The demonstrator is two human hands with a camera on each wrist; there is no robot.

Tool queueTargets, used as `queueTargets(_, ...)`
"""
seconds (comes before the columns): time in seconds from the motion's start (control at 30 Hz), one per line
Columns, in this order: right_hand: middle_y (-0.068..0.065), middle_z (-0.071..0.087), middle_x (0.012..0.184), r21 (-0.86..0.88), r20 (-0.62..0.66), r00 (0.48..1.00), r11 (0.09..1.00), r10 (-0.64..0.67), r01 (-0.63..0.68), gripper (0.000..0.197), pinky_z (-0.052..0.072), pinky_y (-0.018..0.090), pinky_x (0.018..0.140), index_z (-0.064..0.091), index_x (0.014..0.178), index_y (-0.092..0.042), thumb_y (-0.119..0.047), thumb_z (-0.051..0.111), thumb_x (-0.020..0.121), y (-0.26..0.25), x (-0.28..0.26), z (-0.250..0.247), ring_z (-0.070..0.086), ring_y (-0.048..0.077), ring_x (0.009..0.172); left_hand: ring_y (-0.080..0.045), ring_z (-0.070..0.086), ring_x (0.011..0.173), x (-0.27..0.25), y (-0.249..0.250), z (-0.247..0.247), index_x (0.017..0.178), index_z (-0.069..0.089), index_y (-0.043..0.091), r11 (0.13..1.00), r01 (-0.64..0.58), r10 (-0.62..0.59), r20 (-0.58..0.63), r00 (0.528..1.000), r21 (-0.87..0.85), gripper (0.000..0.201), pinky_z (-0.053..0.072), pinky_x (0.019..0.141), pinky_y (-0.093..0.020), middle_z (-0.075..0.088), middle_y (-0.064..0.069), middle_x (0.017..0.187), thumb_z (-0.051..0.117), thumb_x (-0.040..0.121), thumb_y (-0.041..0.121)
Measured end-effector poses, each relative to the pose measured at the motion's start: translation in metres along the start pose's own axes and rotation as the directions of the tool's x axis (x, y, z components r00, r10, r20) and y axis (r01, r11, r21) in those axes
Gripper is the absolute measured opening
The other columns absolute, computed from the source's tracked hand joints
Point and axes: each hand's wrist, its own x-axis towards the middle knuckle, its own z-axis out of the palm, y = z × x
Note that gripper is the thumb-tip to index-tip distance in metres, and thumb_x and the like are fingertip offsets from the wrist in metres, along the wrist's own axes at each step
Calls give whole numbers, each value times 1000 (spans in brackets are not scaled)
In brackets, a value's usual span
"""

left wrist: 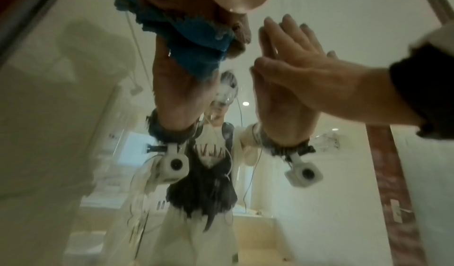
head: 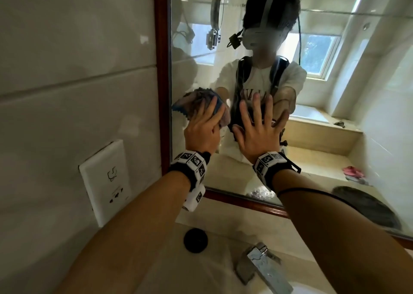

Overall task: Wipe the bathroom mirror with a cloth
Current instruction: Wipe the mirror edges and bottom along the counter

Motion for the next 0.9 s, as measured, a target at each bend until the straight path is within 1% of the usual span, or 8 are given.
queueTargets(0.1, 11, 18, 161, -15, -30, 1000, 1000, 5, -5, 64, 15, 75, 106, 23, 155, -26, -57, 30, 99, -1, -2, 4, 16, 39, 147, -30, 48, 133, -40, -2, 6, 127, 66, 17, 1000, 7, -7, 73, 997, -8, 44, 52, 96, -44, 55, -6, 141, 49, 87, 8)
queueTargets(0.23, 12, 21, 160, -5, -64, 998, 1000, 2, -2, 63, 14, 77, 105, 24, 154, -25, -55, 31, 100, -3, -3, 7, 19, 41, 146, -33, 50, 130, -75, -4, 12, 125, 67, 14, 1000, -9, 11, 115, 993, -15, 53, 53, 93, -48, 57, -9, 139, 68, 75, -5)
queueTargets(0.37, 13, 21, 160, -4, -71, 997, 1000, 5, -5, 63, 15, 77, 104, 23, 155, -24, -54, 30, 100, -4, -5, 10, 19, 43, 146, -32, 46, 133, -106, -5, 18, 125, 67, 14, 999, -16, 23, 161, 987, -47, 46, 51, 93, -53, 55, -8, 140, 51, 83, 5)
queueTargets(0.47, 12, 19, 161, -1, -62, 998, 1000, 14, -14, 63, 15, 77, 104, 19, 155, -25, -55, 28, 100, -5, -6, 11, 17, 43, 146, -31, 40, 137, -118, -10, 21, 128, 65, 15, 997, -26, 38, 192, 981, -67, 48, 48, 97, -55, 51, -9, 144, 49, 85, 4)
queueTargets(0.57, 13, 18, 161, -4, -61, 998, 1000, 14, -15, 63, 16, 78, 103, 19, 155, -24, -54, 29, 100, -5, -5, 11, 17, 43, 146, -32, 33, 141, -112, -18, 18, 132, 61, 15, 991, -80, 101, 221, 970, -103, 53, 38, 108, -57, 48, -11, 147, 53, 82, -3)
queueTargets(0.63, 13, 17, 161, -3, -53, 998, 1000, 17, -18, 64, 16, 78, 103, 19, 156, -23, -54, 29, 101, -5, -5, 11, 16, 44, 146, -34, 32, 140, -96, -21, 10, 131, 62, 13, 990, -96, 117, 205, 972, -105, 52, 35, 110, -57, 49, -13, 146, 48, 84, -2)
queueTargets(0.8, 14, 16, 161, 17, -27, 999, 1000, 26, -25, 63, 14, 78, 104, 19, 156, -22, -51, 31, 101, -8, -5, 8, 15, 45, 146, -42, 32, 139, -14, -34, -10, 127, 64, 11, 989, 93, -88, 49, 995, -114, 48, 32, 112, -57, 46, -21, 146, 42, 86, 1)
queueTargets(0.9, 16, 14, 161, 8, 27, 998, 998, 58, -58, 62, 13, 78, 104, 19, 155, -21, -48, 30, 101, -16, -5, 3, 12, 47, 146, -44, 30, 140, 10, -43, -20, 127, 65, 12, 989, 95, -92, 28, 995, -110, 46, 32, 112, -59, 44, -21, 148, 44, 88, -1)
